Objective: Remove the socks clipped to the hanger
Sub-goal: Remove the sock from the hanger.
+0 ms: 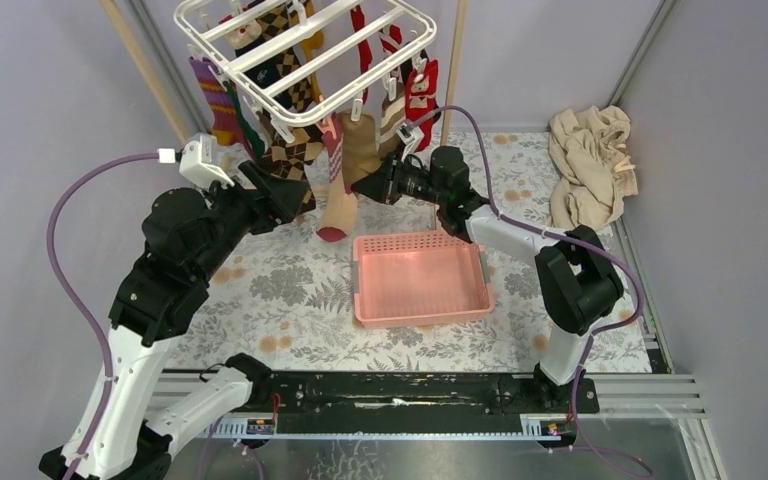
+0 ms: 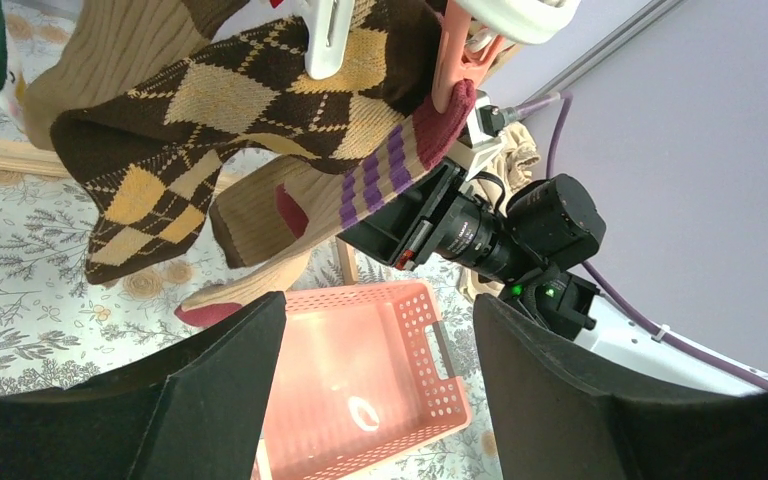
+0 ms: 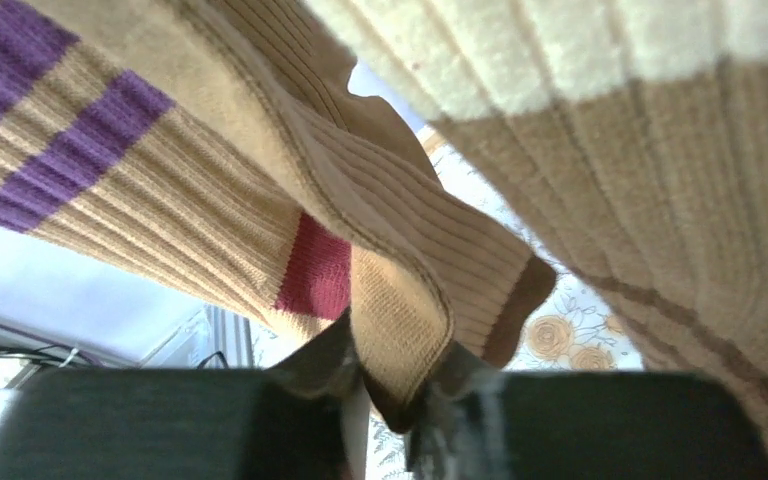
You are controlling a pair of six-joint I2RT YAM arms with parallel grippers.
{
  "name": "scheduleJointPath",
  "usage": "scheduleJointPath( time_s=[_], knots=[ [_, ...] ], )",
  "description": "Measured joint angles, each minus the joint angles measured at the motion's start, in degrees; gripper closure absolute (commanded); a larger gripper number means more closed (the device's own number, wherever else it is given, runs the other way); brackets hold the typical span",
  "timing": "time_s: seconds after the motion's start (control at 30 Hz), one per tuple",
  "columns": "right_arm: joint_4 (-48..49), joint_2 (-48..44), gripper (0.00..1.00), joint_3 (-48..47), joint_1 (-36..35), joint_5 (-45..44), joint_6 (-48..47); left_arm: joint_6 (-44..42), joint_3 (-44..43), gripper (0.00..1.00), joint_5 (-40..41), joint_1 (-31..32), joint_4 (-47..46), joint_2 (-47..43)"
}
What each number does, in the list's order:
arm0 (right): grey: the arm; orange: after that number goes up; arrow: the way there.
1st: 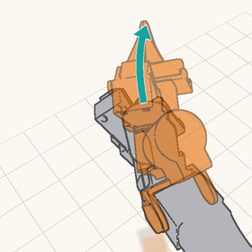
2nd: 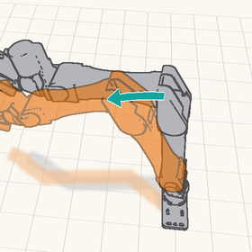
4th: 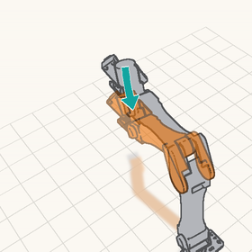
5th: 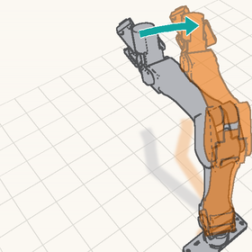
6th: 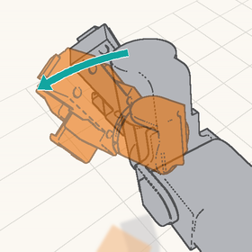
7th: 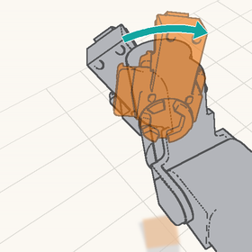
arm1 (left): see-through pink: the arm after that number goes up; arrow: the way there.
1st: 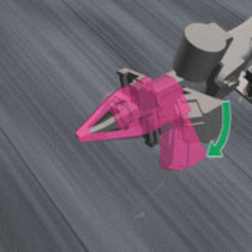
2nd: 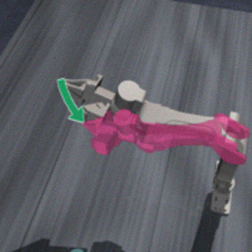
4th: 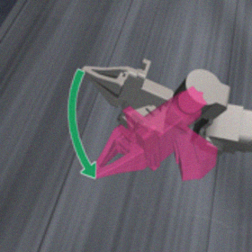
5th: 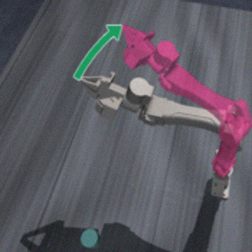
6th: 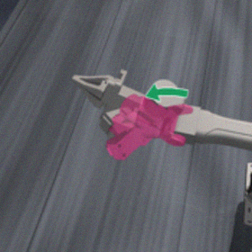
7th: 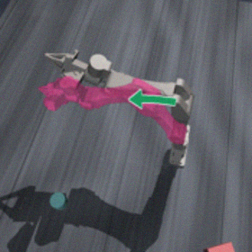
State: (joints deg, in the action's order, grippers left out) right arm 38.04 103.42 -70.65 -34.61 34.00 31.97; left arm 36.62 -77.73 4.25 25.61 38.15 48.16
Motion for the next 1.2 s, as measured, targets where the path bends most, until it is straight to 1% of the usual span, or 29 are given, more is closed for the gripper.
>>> scheduleJointPath(
  time_s=[0.07,0.13,0.27,0.5,0.67,0.8,0.93,1.03,1.2],
  knots=[
    [-0.26,-0.09,0.89,0.0,-0.17,-1.2,-0.35,0.0,-0.02,0.24,-0.07,0.0,0.02,-0.42],
    [-1.53,-0.55,0.9,0.02,-0.17,-2.49,-0.98,0.0,-0.02,0.24,-0.31,0.0,0.02,-0.74],
    [-7.48,-4.04,0.92,0.13,-0.17,-5.66,-3.8,0.0,-0.02,0.24,-1.2,0.0,0.04,-1.05],
    [-22.25,-14.43,0.96,-1.57,-0.26,-12.11,-11.89,0.0,0.35,0.24,-2.97,0.0,0.07,-1.86],
    [-31.98,-17.03,0.97,-7.08,-0.26,-13.22,-15.93,0.17,0.81,0.24,-4.57,0.0,0.09,-2.27],
    [-37.42,-17.99,0.98,-9.33,-0.28,-10.03,-16.09,0.37,1.73,0.24,-6.27,0.0,-0.02,-2.73],
    [-40.39,-18.86,0.98,-10.58,-0.26,-3.87,-13.62,0.76,3.91,0.23,-8.94,0.0,-1.09,-3.93],
    [-40.04,-19.02,0.98,-11.85,-0.28,1.75,-9.99,1.01,5.53,0.22,-11.06,0.0,-2.45,-4.63],
    [-35.91,-19.45,0.99,-12.37,-0.28,8.55,-2.78,1.25,8.57,0.21,-14.29,0.0,-5.33,-5.42]
  ],
)
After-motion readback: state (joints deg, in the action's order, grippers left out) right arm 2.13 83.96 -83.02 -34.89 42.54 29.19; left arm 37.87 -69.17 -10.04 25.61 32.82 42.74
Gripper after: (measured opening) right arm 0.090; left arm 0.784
